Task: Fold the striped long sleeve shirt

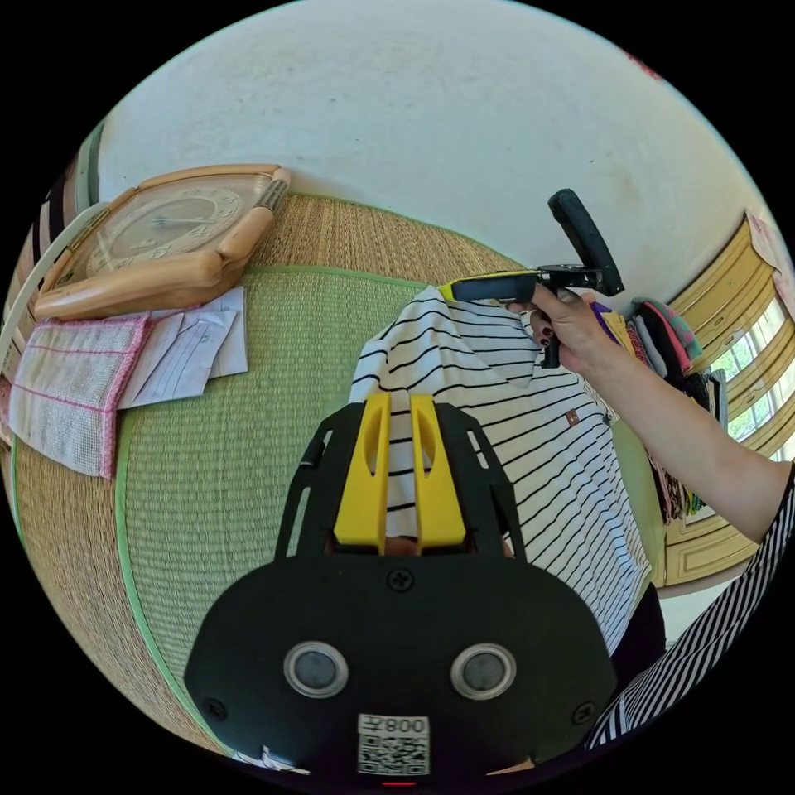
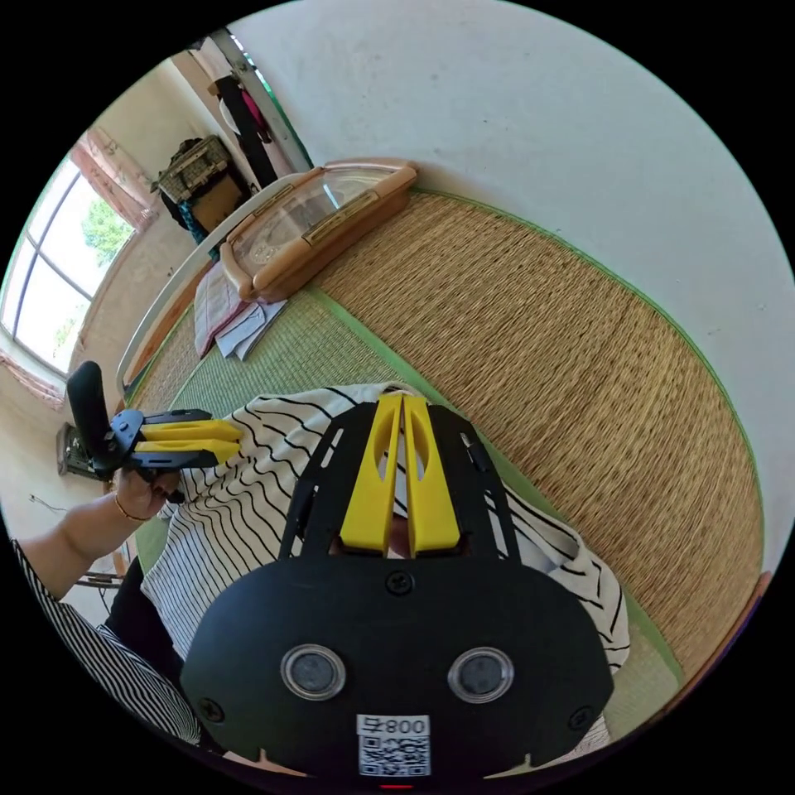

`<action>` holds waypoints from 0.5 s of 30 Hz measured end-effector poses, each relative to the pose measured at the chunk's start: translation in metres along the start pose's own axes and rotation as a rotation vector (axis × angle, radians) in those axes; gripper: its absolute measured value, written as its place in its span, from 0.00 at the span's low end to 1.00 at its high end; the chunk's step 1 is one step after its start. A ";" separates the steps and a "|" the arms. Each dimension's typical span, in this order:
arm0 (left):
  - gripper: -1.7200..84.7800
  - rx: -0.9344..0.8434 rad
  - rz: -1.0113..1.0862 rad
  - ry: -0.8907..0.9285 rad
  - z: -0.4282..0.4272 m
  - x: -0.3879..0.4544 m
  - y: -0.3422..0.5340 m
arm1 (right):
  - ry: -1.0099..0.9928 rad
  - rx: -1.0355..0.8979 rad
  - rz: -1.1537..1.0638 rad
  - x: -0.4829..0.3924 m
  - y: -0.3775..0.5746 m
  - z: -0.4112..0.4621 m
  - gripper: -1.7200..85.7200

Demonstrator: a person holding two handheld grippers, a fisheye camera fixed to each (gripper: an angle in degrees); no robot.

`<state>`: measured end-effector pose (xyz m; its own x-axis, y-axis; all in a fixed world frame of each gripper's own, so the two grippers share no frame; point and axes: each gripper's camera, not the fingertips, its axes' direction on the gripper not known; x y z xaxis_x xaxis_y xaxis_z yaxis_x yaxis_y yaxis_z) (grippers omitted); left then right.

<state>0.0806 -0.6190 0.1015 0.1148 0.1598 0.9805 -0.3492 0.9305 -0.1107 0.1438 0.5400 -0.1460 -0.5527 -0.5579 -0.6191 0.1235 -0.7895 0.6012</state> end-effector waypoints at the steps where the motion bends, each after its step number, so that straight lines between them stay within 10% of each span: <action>1: 0.06 0.001 0.000 -0.001 0.000 -0.002 0.002 | -0.003 0.029 0.019 0.004 0.010 -0.010 0.02; 15: 0.05 -0.061 -0.011 -0.067 0.004 -0.006 0.015 | 0.306 0.073 0.477 0.106 0.291 -0.108 0.02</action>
<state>0.0707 -0.6075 0.0945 0.0553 0.1295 0.9900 -0.2912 0.9505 -0.1080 0.2100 0.2239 -0.0909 -0.1843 -0.9054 -0.3824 0.2370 -0.4185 0.8767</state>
